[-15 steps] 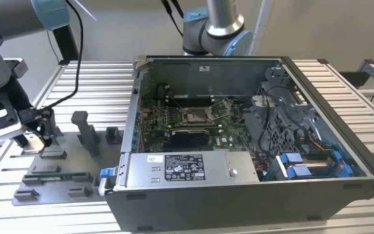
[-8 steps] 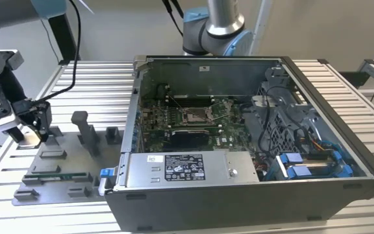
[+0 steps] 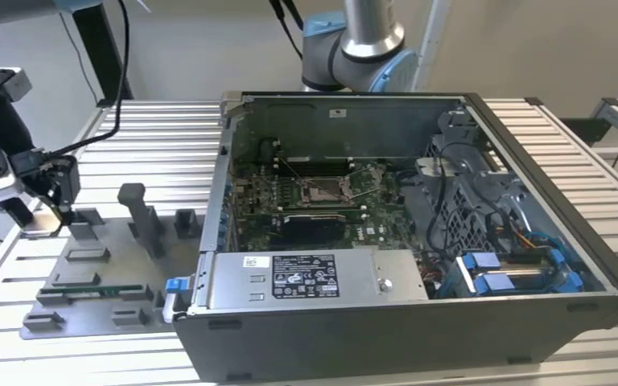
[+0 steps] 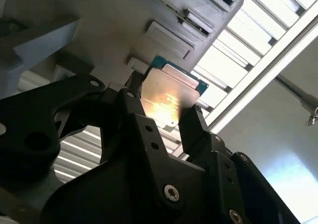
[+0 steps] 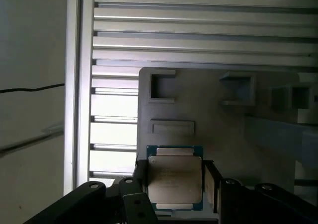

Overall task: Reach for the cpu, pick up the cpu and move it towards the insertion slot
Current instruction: 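Pick up the cpu and move it towards the insertion slot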

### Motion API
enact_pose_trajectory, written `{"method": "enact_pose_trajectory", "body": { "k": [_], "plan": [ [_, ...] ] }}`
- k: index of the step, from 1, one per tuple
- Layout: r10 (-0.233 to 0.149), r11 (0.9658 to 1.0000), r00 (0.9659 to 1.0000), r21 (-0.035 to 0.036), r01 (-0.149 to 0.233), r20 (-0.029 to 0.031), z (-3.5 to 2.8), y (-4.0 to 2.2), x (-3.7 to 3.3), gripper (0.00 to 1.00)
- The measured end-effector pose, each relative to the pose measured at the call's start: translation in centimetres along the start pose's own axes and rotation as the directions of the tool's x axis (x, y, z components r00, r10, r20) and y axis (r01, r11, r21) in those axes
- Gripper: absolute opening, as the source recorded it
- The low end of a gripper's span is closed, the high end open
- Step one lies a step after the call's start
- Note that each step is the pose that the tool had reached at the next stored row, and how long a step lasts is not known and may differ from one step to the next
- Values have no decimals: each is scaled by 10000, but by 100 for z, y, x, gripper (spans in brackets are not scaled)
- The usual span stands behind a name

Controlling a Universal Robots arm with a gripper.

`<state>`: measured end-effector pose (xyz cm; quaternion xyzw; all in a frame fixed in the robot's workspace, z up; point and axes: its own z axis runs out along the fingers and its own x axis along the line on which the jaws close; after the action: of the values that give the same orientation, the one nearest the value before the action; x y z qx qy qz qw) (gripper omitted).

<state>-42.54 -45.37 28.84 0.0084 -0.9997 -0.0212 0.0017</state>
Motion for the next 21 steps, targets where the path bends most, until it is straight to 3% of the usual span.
{"method": "enact_pose_trajectory", "body": {
  "k": [21],
  "plan": [
    [0,10000,10000,29,0,0,-467,20,1,0]
  ]
}}
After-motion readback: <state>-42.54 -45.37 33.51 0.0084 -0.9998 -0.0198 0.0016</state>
